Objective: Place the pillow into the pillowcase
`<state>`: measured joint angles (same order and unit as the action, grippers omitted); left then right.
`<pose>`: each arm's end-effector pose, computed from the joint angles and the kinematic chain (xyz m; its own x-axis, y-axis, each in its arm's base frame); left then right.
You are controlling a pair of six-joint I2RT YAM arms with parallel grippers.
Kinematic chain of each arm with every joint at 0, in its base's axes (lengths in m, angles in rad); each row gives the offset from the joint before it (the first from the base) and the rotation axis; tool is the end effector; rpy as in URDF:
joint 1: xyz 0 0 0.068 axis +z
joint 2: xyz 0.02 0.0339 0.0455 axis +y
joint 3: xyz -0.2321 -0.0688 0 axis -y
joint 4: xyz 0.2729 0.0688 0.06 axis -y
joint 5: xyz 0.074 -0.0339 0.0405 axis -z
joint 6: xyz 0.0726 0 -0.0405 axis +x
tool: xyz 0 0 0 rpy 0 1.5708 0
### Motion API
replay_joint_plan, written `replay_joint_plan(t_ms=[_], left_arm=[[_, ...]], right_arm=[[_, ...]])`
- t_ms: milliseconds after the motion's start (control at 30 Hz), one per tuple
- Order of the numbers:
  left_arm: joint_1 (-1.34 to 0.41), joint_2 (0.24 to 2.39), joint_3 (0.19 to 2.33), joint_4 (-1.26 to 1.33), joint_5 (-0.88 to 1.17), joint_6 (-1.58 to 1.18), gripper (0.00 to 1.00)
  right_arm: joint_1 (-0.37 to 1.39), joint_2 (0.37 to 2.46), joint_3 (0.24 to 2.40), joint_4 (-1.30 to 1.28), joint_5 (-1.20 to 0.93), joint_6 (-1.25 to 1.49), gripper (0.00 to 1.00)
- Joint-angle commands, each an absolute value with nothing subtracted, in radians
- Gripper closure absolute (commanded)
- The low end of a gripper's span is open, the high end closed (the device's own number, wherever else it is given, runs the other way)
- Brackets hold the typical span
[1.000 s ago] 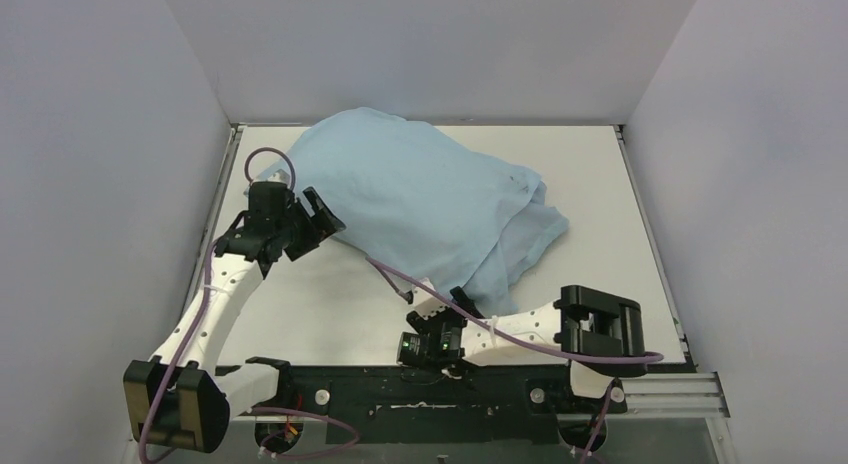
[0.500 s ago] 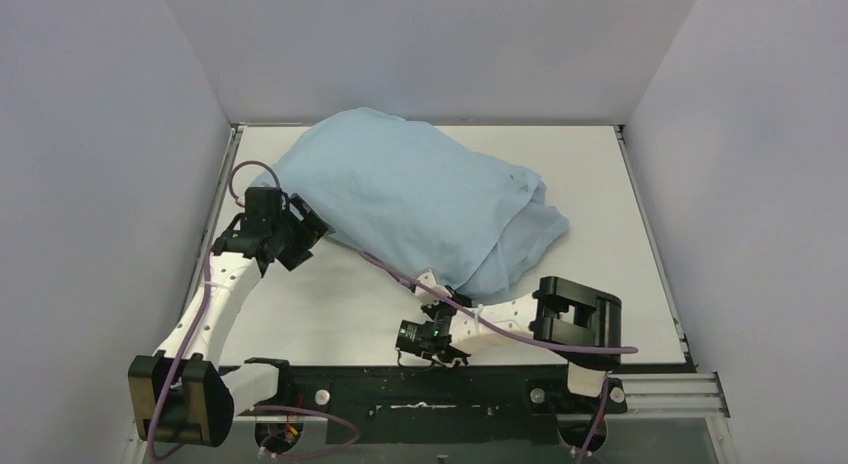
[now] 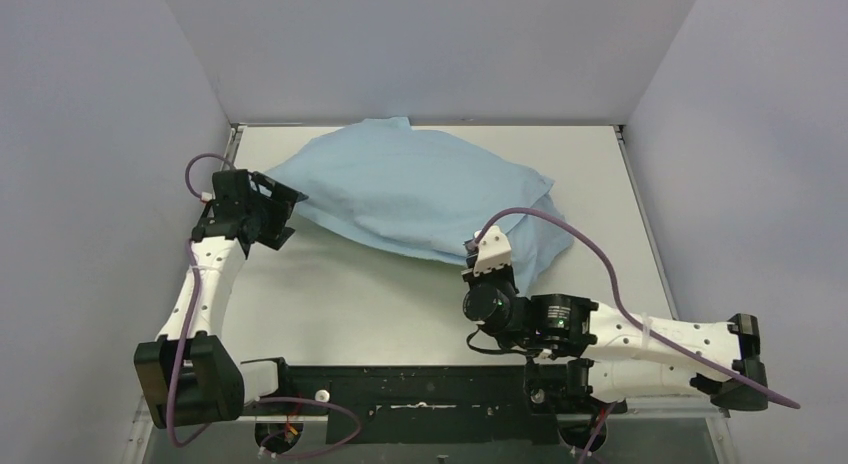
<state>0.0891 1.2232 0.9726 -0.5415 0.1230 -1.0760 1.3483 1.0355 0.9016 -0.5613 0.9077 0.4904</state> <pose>0.3223 0.0198 0.2182 -0.3345 -0.9068 -0.2567 -0.6251 0.4173 -0.6596 0.1157 0.2519 0.2601 -0.3446 -0.2091 -0.9152 -0.3453 0.9348 -0.0836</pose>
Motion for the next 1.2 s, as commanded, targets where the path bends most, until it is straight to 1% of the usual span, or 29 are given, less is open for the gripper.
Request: replay_joint_plan(t_ms=[0, 133, 300, 567, 633, 667, 700, 733, 800, 833, 1000, 1167], left_arm=[[0.094, 1.253, 0.977, -0.340, 0.213, -1.106, 0.18], [0.094, 1.283, 0.941, -0.227, 0.247, -1.092, 0.17], [0.093, 1.314, 0.896, -0.106, 0.233, -1.075, 0.17], [0.094, 1.368, 0.836, -0.018, 0.226, -1.106, 0.18], [0.094, 1.389, 0.827, 0.030, 0.241, -1.129, 0.24], [0.095, 1.387, 0.815, 0.054, 0.241, -1.142, 0.31], [0.094, 1.377, 0.797, 0.095, 0.230, -1.150, 0.44], [0.091, 1.364, 0.776, 0.147, 0.220, -1.158, 0.61], [0.089, 1.331, 0.759, 0.204, 0.205, -1.170, 0.89], [0.089, 1.312, 0.766, 0.208, 0.203, -1.167, 1.00], [0.081, 1.193, 0.898, 0.089, 0.181, -1.148, 1.00], [0.035, 1.124, 1.089, 0.025, 0.150, -1.135, 1.00]], right_arm=[[1.332, 0.960, 0.932, -0.527, 0.911, 0.413, 1.00], [1.328, 0.928, 0.924, -0.506, 0.898, 0.403, 1.00], [1.323, 0.921, 0.916, -0.483, 0.891, 0.392, 1.00], [1.286, 0.928, 0.913, -0.452, 0.850, 0.381, 1.00], [1.281, 0.928, 0.908, -0.451, 0.856, 0.365, 1.00], [1.275, 0.924, 0.902, -0.452, 0.861, 0.356, 1.00], [1.263, 0.917, 0.898, -0.457, 0.863, 0.353, 1.00], [1.247, 0.909, 0.898, -0.468, 0.853, 0.352, 1.00], [1.226, 0.885, 0.903, -0.485, 0.842, 0.354, 1.00], [1.225, 0.866, 0.906, -0.491, 0.849, 0.351, 1.00], [1.223, 0.817, 0.968, -0.565, 0.949, 0.298, 1.00], [1.222, 0.792, 1.121, -0.655, 0.980, 0.226, 1.00]])
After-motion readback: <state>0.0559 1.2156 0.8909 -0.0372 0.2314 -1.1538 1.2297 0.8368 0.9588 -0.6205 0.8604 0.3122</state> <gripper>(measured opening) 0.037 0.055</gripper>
